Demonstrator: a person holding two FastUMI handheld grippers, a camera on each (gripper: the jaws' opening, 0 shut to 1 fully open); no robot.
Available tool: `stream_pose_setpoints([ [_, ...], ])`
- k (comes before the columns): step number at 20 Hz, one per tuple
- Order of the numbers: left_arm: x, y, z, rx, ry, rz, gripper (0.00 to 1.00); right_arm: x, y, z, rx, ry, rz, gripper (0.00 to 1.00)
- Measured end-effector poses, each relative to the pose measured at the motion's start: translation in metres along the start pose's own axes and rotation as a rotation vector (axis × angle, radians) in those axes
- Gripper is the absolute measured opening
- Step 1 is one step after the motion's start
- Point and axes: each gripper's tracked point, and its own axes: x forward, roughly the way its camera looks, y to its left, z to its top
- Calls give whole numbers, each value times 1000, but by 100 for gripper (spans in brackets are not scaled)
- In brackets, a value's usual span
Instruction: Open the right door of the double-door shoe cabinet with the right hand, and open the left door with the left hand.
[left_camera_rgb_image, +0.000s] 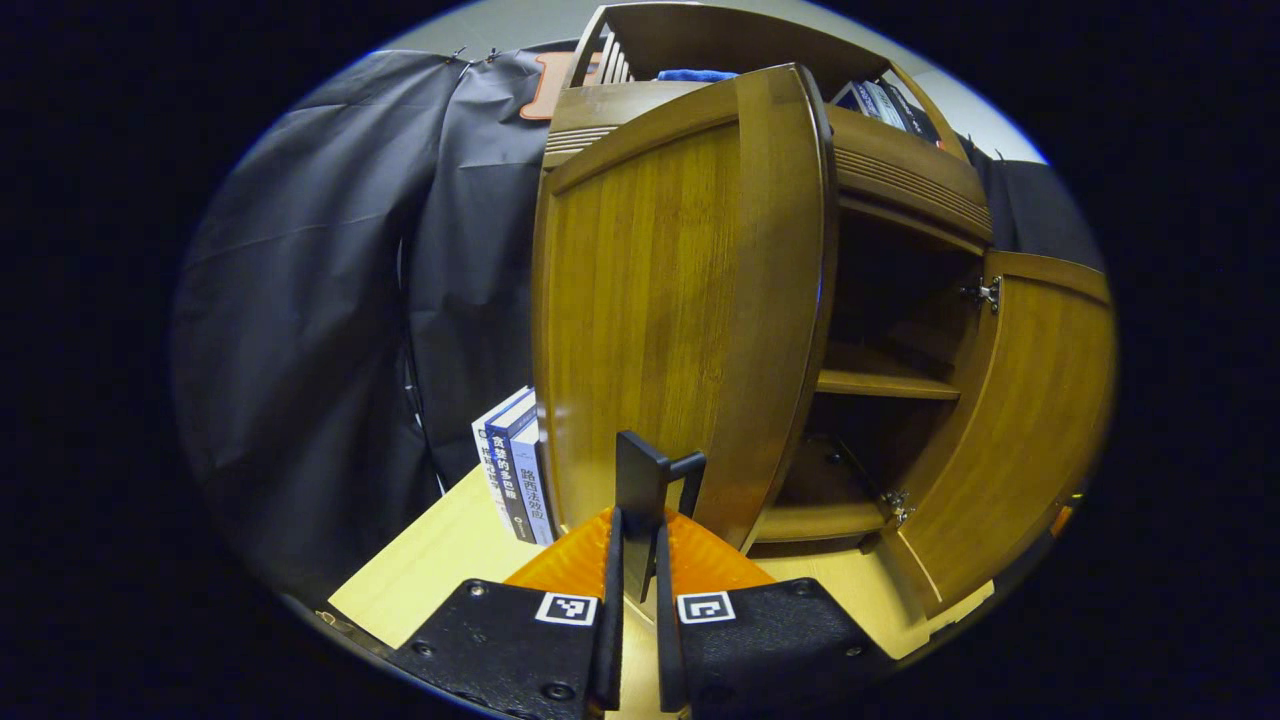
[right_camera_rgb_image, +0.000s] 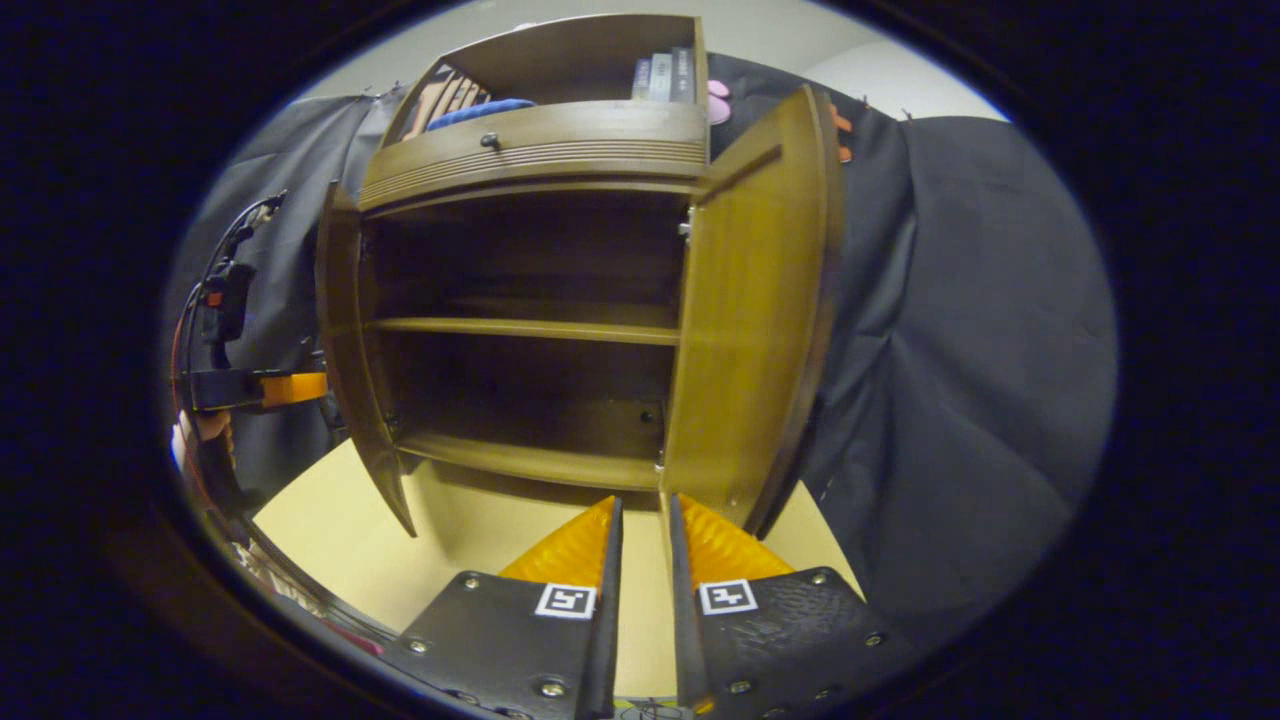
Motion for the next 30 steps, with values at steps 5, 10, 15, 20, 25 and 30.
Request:
stream_pose_setpoints([
  [5,-10,18,0,1,-3,43,10,9,17,-4,-25,14,53,24],
  [10,-15,32,-1,-11,-10,50,8,12,27,-12,-31,22,81,24],
  [15,-22,51,-1,-8,-15,78,8,17,37,-18,-37,25,111,24],
  [20,-27,88,0,-4,-20,137,4,27,55,-4,-42,17,137,24],
  [25,-26,110,2,-38,-32,125,0,32,70,-3,-55,19,160,24],
  [30,-28,120,3,-20,-35,84,0,41,87,2,-63,17,190,24],
])
